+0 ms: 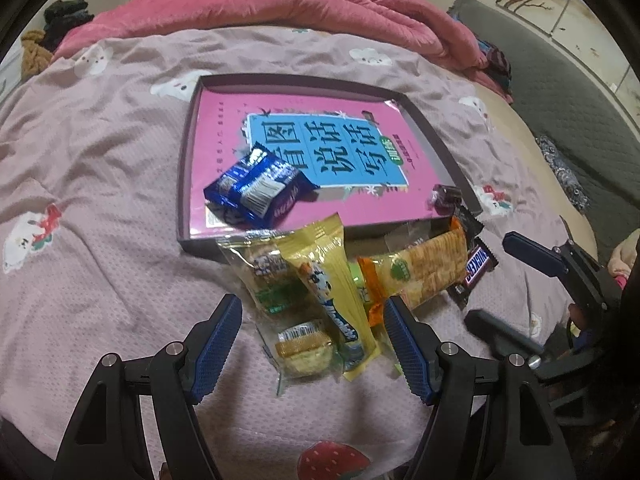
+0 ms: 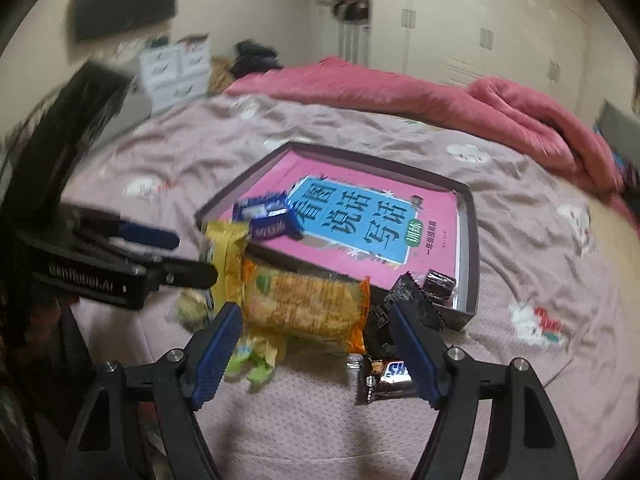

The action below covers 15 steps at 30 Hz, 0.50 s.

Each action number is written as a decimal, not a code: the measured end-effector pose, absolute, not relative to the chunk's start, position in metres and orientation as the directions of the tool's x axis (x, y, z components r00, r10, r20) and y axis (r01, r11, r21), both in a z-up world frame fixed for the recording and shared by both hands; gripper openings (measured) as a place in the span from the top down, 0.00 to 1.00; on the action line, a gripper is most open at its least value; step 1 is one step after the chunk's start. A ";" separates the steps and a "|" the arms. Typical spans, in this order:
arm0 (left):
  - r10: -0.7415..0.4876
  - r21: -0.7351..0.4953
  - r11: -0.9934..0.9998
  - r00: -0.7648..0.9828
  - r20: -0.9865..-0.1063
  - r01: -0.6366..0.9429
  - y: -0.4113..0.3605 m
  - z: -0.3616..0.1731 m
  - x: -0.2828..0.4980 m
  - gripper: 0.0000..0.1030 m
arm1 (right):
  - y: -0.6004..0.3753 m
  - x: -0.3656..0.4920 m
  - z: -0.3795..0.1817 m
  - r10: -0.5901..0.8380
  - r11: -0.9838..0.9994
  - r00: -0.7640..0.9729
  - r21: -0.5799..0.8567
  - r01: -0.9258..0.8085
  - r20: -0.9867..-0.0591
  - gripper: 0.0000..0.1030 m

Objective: Organize snacks
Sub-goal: 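Grasp the orange-ended cracker packet with the right tool while the left tool reaches the yellow wafer bar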

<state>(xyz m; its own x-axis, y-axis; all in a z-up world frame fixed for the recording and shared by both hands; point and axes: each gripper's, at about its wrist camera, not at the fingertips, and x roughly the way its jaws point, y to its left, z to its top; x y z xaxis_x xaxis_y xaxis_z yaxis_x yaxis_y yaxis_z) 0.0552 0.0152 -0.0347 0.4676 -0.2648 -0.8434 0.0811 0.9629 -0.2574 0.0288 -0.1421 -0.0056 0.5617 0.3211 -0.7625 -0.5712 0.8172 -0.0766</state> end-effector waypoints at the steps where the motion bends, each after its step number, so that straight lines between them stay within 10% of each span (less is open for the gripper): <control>1: -0.267 -0.261 0.962 0.463 -0.845 0.079 0.015 -0.036 0.056 0.27 | -0.140 0.029 -0.008 0.315 0.809 0.560 -0.092 -0.581 -0.766 0.27; 15: -0.331 -0.336 0.940 0.434 -0.838 0.068 0.010 -0.047 0.063 0.27 | -0.113 0.034 -0.028 0.252 0.516 0.569 -0.389 -0.763 -0.783 0.27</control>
